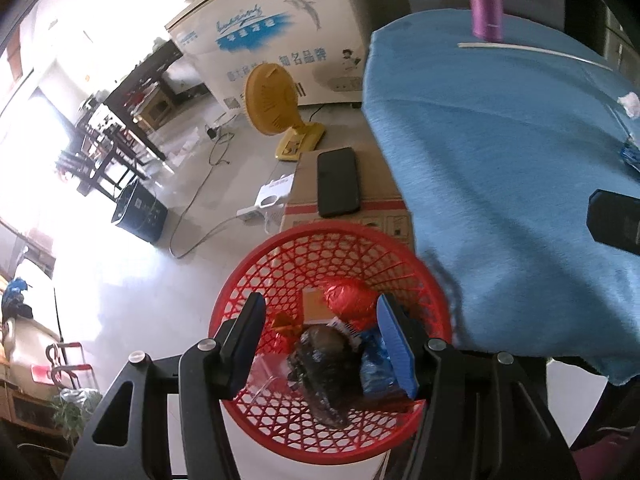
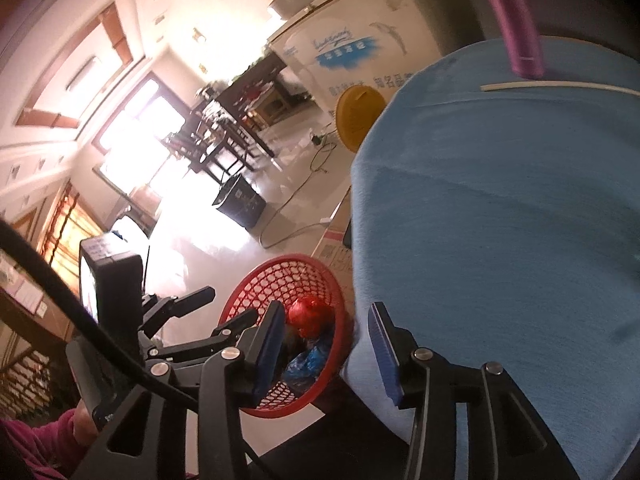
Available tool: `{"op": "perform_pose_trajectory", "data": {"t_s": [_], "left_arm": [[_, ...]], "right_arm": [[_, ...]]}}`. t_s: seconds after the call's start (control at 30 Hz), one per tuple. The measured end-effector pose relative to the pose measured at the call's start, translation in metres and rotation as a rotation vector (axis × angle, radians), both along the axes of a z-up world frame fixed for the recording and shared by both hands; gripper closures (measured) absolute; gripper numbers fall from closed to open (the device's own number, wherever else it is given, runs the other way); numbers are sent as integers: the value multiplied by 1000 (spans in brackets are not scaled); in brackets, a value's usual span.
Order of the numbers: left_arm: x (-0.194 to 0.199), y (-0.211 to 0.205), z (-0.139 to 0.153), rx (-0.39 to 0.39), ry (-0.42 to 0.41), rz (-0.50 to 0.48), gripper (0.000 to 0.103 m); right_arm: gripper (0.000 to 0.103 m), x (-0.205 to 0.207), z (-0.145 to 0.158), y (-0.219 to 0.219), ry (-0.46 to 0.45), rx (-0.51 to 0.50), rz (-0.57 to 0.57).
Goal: Collect trash
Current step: 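Move both tools back over the table toward the carton and tissue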
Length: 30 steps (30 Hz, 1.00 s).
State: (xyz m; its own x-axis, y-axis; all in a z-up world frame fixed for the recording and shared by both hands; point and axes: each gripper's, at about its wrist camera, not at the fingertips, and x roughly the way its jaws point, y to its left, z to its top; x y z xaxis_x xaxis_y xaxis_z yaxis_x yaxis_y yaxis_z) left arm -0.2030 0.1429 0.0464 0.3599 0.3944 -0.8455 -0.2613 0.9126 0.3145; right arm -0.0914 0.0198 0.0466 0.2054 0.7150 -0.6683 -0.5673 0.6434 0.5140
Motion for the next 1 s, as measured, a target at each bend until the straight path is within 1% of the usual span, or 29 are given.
{"op": "perform_pose_trajectory", "data": {"t_s": [0.1, 0.23, 0.33, 0.53, 0.7, 0.8, 0.87, 0.93, 1.0], "left_arm": [[8, -11, 5, -1, -4, -29, 44], [20, -32, 15, -8, -29, -79, 44], [31, -51, 22, -4, -46, -130, 40], [55, -98, 29, -29, -56, -250, 40], [75, -151, 38, -80, -64, -383, 40], [88, -187, 42, -112, -72, -480, 34], [95, -206, 41, -124, -78, -539, 34], [107, -221, 36, -135, -67, -585, 33], [122, -232, 29, -177, -28, -609, 31]], "right_arm": [[55, 6, 2, -19, -1, 14, -45], [54, 16, 4, -57, 2, 35, -141], [54, 18, 6, -93, -4, 51, -232], [53, 19, 9, -174, -4, 68, -418], [53, 10, 11, -244, -6, 68, -580], [53, 3, 9, -279, 5, 79, -663], [53, 1, 7, -302, 11, 89, -709], [52, -1, 8, -316, 13, 99, -739], [52, -2, 6, -330, 14, 99, -760]]}}
